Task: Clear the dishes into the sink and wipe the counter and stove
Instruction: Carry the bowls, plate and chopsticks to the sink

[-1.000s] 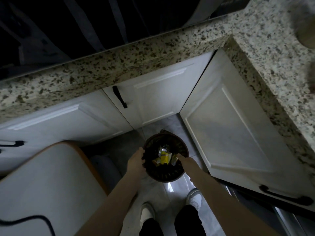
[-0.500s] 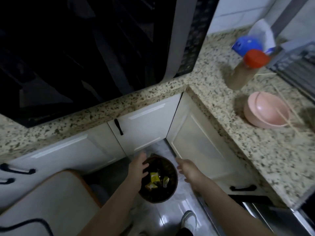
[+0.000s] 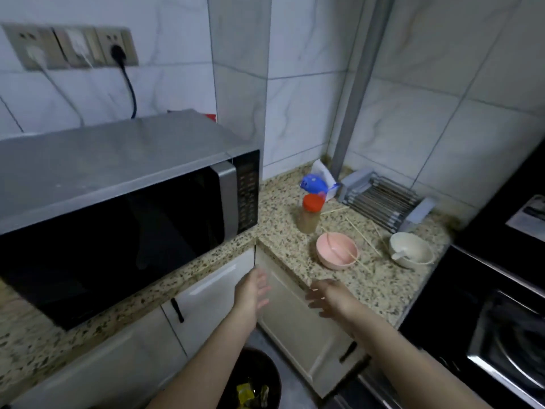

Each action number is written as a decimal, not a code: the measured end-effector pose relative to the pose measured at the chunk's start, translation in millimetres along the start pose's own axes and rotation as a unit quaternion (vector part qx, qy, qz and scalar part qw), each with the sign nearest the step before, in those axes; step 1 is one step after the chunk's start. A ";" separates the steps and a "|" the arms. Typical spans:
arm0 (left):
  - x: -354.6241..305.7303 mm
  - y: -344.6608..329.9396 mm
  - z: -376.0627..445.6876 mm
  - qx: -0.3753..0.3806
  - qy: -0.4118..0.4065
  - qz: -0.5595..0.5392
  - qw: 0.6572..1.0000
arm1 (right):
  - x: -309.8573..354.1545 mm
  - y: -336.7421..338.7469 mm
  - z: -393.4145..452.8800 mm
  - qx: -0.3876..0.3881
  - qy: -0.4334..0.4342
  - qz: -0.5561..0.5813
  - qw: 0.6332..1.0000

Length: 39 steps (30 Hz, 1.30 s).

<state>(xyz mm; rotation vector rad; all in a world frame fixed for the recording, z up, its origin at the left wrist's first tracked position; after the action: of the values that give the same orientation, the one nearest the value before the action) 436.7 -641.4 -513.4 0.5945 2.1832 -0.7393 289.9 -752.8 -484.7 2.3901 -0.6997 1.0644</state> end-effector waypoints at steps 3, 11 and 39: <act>-19.2 -44.8 -26.4 0.017 -0.017 -0.022 0.999 | 24.5 30.2 -35.9 -0.024 0.025 0.014 0.999; -58.6 -135.6 -109.8 0.010 -0.138 -0.022 0.990 | 38.4 128.8 -141.5 -0.080 0.104 0.057 0.990; -112.4 -194.6 -23.1 0.057 -0.263 0.295 0.917 | 22.9 242.3 -96.5 -0.180 0.074 0.081 0.978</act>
<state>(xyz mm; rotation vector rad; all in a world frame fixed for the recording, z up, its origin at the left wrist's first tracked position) 376.0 -787.6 -352.4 0.9353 1.3656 -0.6033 104.4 -893.6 -365.1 1.9537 -0.9570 1.0632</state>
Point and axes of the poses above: each hand's wrist, its own z-axis towards the middle knuckle, its own y-axis out of the back of the hand, x = y × z, the point moved 8 cm from there along z, towards the middle knuckle, and after that the axes turned 8 degrees about x, right-handed, at the moved point
